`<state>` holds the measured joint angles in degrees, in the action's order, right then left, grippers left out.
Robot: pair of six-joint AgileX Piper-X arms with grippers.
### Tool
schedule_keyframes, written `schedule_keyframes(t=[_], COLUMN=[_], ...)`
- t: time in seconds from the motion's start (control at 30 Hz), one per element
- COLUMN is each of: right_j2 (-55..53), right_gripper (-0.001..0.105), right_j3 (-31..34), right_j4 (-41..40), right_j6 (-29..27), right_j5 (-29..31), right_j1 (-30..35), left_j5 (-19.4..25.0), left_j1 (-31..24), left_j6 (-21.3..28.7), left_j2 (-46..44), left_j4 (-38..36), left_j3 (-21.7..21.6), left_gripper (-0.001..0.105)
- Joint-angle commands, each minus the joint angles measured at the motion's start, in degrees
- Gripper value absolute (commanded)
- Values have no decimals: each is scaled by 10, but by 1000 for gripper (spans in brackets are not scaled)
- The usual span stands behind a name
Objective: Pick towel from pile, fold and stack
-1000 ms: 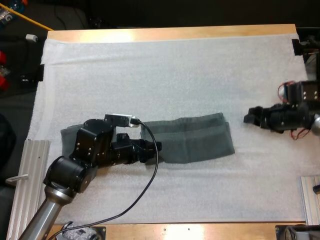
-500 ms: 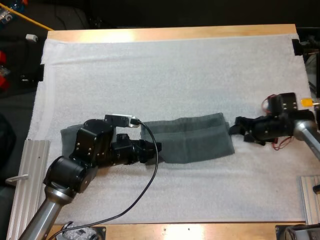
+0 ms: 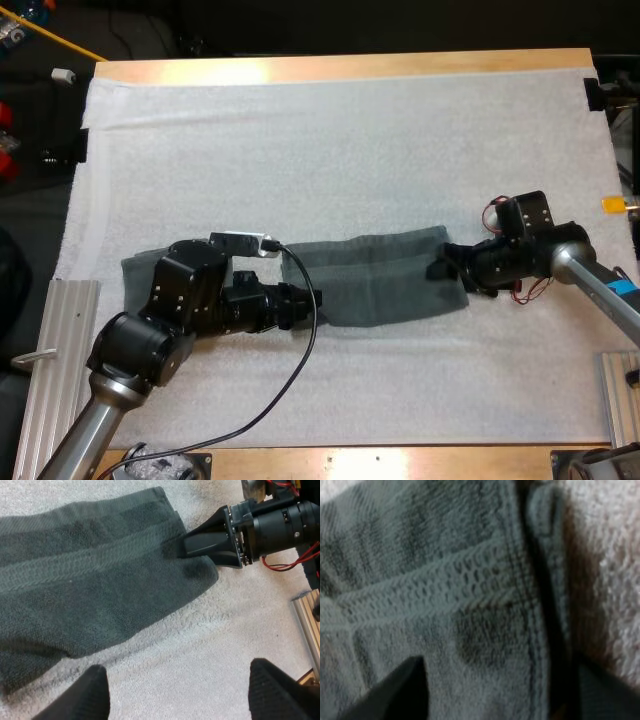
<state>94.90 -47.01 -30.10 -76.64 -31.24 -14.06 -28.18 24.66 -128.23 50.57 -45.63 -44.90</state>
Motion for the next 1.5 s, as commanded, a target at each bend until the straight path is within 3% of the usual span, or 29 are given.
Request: schedule_keyframes(t=[0.0, 0.03, 0.1, 0.17, 0.33, 0.6, 0.73, 0.87, 1.13, 1.47], right_j2=[4, 3, -3, -14, -63, -176, -218, -247, -234, -154], right_gripper=[42, 38, 12, 0, 0, 0, 0, 0, 0, 0], right_j3=[-1, -1, -1, -1, -1, -1, -1, -1, -1, -1], right_j4=[-9, -12, -28, -40, -86, -224, -269, -277, -246, -130], right_j6=[2, 2, -2, -14, -49, -155, -184, -168, -62, 86], right_j5=[11, 18, 53, 74, 151, 409, 479, 455, 318, 235], right_j1=[-1, -1, -1, -1, -1, -1, -1, -3, -19, -139], left_j5=[-3, -3, -3, -3, -3, -3, -8, -17, -28, -49], left_j1=[3, 3, 3, 3, 3, 3, 3, 3, 3, 3], left_j6=[-4, -3, -1, -1, 11, 21, 29, 39, 43, 43], left_j2=[-3, -3, -3, -3, -3, -3, -3, -3, -3, -3], left_j4=[-2, -3, -5, -5, -5, -8, -8, -8, -8, -8], left_j3=[-1, -1, -1, -1, -1, -1, -1, -1, -1, -1], left_gripper=[58, 58, 58, 58, 58, 58, 58, 58, 58, 58])
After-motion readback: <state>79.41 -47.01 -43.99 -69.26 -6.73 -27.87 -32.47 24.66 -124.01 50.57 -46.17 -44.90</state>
